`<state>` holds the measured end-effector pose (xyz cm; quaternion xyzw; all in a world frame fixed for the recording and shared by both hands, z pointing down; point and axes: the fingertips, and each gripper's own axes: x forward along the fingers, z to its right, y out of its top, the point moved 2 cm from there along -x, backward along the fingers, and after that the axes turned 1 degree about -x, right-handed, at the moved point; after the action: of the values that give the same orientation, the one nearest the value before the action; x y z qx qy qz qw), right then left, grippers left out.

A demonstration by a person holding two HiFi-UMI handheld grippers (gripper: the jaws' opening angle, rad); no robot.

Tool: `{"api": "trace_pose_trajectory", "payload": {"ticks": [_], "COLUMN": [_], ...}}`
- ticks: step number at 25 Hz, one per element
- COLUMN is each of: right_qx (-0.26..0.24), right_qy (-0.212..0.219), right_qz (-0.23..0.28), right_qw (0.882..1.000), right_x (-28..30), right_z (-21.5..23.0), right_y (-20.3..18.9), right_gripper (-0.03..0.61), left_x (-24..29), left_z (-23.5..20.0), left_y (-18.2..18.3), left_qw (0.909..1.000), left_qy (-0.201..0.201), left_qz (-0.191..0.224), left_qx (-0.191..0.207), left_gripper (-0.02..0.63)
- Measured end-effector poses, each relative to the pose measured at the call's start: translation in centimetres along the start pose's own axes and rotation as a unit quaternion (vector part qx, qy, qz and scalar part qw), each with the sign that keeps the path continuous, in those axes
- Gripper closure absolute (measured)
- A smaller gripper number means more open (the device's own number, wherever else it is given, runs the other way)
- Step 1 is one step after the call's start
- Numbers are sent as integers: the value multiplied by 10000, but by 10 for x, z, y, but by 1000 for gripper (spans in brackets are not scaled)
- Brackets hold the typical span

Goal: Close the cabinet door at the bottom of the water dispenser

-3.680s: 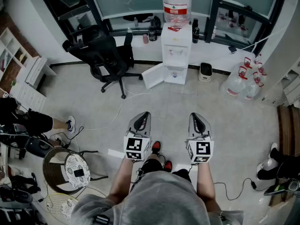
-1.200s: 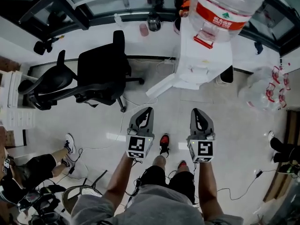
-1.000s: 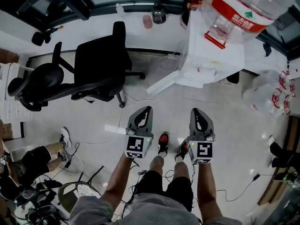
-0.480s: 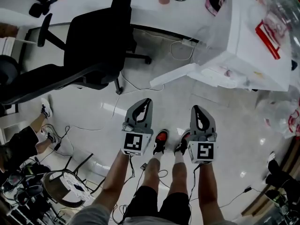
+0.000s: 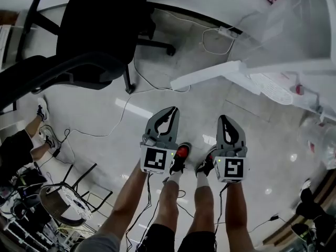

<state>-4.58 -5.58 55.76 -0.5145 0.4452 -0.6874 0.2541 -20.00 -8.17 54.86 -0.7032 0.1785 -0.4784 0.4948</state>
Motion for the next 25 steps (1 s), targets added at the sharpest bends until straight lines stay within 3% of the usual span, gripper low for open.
{"api": "trace_pose_trajectory", "payload": {"ticks": [8, 17, 20, 25], "right_qx": [-33, 58, 127, 158], "right_qy": [54, 46, -28, -137], "right_qz": [-155, -240, -232, -309], "right_qw": [9999, 9997, 9996, 9993], "right_x": [23, 24, 22, 20], "right_z": [1, 5, 11, 19], "right_y": [-50, -62, -63, -69], "right_gripper": [557, 557, 557, 557], "left_x": [31, 55, 67, 89], "left_z": [-12, -30, -39, -51], "left_y": [-56, -66, -68, -81], "left_qw": [9997, 9990, 9986, 9972], "left_qy": [103, 200, 245, 211], "left_qz": [-197, -374, -415, -617], "left_qx": [-106, 165, 237, 355], "left_gripper": [583, 575, 448, 372]}}
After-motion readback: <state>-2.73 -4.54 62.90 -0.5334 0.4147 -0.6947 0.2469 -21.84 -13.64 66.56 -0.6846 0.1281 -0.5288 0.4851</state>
